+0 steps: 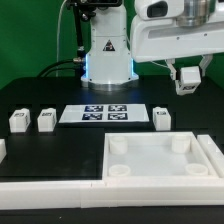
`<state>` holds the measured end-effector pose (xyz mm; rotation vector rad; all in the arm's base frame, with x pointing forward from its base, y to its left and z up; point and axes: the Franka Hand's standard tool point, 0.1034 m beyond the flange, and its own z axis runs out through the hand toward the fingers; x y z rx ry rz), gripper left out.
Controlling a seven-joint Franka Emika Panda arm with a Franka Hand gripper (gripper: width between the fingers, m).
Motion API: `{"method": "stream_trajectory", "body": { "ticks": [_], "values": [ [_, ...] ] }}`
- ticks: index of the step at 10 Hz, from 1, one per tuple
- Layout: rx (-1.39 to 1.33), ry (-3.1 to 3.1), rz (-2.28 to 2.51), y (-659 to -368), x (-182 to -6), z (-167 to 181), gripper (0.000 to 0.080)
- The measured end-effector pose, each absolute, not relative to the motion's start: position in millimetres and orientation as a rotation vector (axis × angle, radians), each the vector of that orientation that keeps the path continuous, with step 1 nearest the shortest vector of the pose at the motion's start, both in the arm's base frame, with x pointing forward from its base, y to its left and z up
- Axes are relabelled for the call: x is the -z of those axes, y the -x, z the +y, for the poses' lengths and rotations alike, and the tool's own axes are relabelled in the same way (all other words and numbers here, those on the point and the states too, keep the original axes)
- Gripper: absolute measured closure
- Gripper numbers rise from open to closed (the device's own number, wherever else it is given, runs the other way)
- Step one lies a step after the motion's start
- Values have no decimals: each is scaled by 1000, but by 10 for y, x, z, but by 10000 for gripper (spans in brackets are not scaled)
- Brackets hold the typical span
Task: Assemble one leg
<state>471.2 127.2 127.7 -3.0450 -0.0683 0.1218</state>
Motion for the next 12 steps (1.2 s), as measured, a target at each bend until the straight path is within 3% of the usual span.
{"method": "stream_trajectory", "body": {
  "ticks": [3, 5, 8, 11, 12],
  "values": [
    [292, 3039, -140, -5480, -1820, 982, 508],
    [576, 2994, -128, -5770, -2007, 967, 508],
    [997, 2874, -107, -5715, -1979, 942, 508],
    [1034, 2858, -97, -5710, -1888, 954, 508],
    [1019, 2867, -110, -5787, -1744, 1008, 508]
  ]
}}
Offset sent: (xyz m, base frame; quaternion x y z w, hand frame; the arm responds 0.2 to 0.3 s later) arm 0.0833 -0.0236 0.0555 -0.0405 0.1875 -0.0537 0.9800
